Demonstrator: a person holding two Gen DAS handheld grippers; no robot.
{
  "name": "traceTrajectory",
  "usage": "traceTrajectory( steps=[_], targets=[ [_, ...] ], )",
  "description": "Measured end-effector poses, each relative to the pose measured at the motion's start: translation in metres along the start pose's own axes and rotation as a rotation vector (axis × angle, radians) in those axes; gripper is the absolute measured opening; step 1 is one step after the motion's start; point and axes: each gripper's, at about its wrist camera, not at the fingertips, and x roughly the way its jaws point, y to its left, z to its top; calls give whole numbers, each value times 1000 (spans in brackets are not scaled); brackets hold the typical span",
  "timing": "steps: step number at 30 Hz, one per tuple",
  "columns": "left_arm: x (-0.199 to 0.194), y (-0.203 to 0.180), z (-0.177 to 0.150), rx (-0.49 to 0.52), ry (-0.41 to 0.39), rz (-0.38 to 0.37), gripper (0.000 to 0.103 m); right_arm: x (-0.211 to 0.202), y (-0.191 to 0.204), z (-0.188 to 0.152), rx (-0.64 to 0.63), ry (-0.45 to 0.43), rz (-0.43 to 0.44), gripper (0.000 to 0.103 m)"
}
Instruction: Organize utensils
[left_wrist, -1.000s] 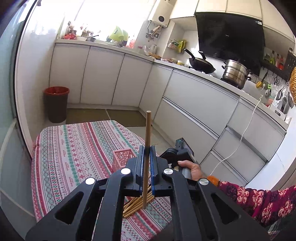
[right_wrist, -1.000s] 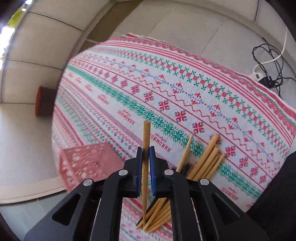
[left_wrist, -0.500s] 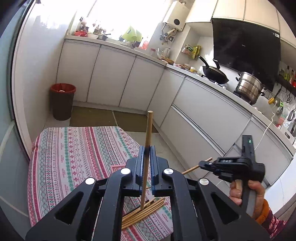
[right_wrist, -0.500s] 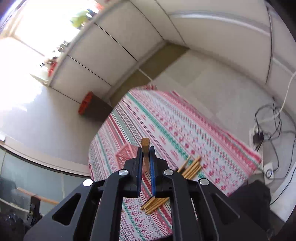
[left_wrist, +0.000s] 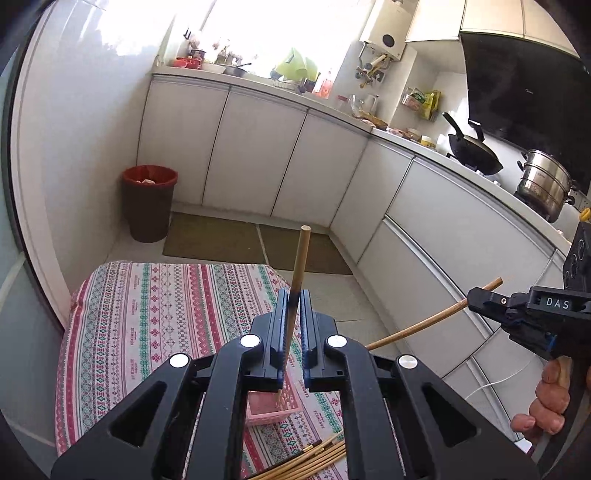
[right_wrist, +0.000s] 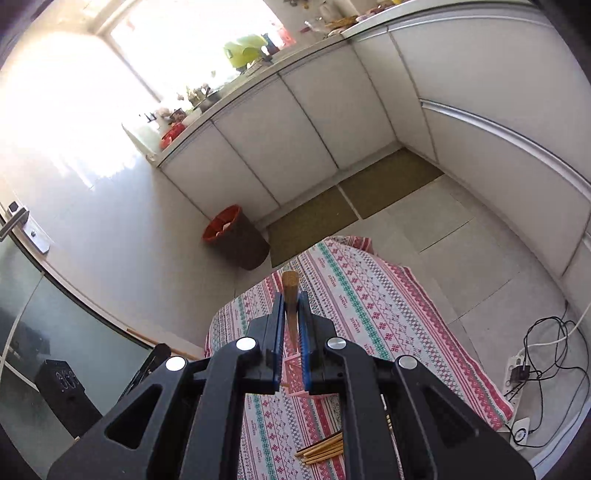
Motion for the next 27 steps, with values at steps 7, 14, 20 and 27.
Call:
traceTrajectory(
  steps=[7,14,20,27],
  targets=[
    [52,26,-17,-38,99,21,11,69,6,-17,-80,98,-45,7],
    [42,39,-14,-109,66,9,49,107,15,-24,-140,128,-66,8],
    [10,38,-5,-124,-40,14,58,125,22,-36,-182,167,-79,8],
    [-12,40,-4,-122,-86,38,69,138,29,-41,-236,172,-133,9]
  ],
)
